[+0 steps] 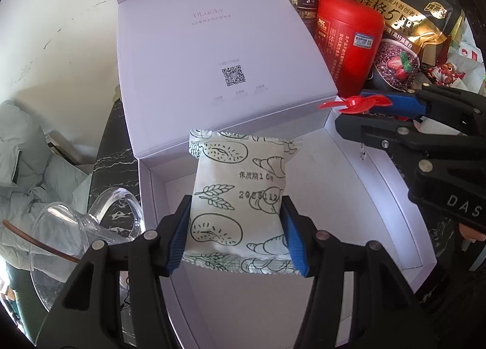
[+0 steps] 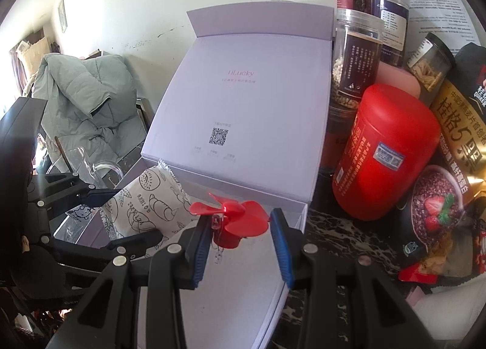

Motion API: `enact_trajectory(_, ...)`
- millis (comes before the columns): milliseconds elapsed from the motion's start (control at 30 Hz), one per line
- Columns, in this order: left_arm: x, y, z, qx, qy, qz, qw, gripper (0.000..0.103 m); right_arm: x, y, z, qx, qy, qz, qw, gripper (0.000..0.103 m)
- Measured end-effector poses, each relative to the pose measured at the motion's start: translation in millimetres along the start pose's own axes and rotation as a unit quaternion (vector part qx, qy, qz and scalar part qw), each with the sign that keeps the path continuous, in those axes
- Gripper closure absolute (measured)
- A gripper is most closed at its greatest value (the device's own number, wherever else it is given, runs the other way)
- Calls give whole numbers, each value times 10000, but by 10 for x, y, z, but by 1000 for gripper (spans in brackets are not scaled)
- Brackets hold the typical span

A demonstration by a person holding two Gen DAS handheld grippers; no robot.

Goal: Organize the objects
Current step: 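Open the left gripper releasing the packet while the right releases the fan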

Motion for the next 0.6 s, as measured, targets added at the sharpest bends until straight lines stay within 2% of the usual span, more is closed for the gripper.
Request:
enact_trajectory(167, -25, -140, -15, -163, 55, -22, 9999, 49, -22, -171, 38, -210, 78, 52, 9997, 64)
enact_trajectory(467, -136, -247, 4, -334, 166, -16, 9993, 49, -15, -301, 22, -317, 102, 84, 9994, 64)
enact_trajectory(600, -160, -206, -36, -188, 133, -175, 9996, 49, -26, -326, 47, -388, 103, 130, 9991, 64)
Point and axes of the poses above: each gripper's, at about its wrist camera, not at the fingertips, and y roughly against the way its jaws point, x to its right, z to its underside, the point moved 8 cm from there along -y, roughly the way its jaws point, and after that the axes turned 13 degrees about z, right-handed, at the moved point
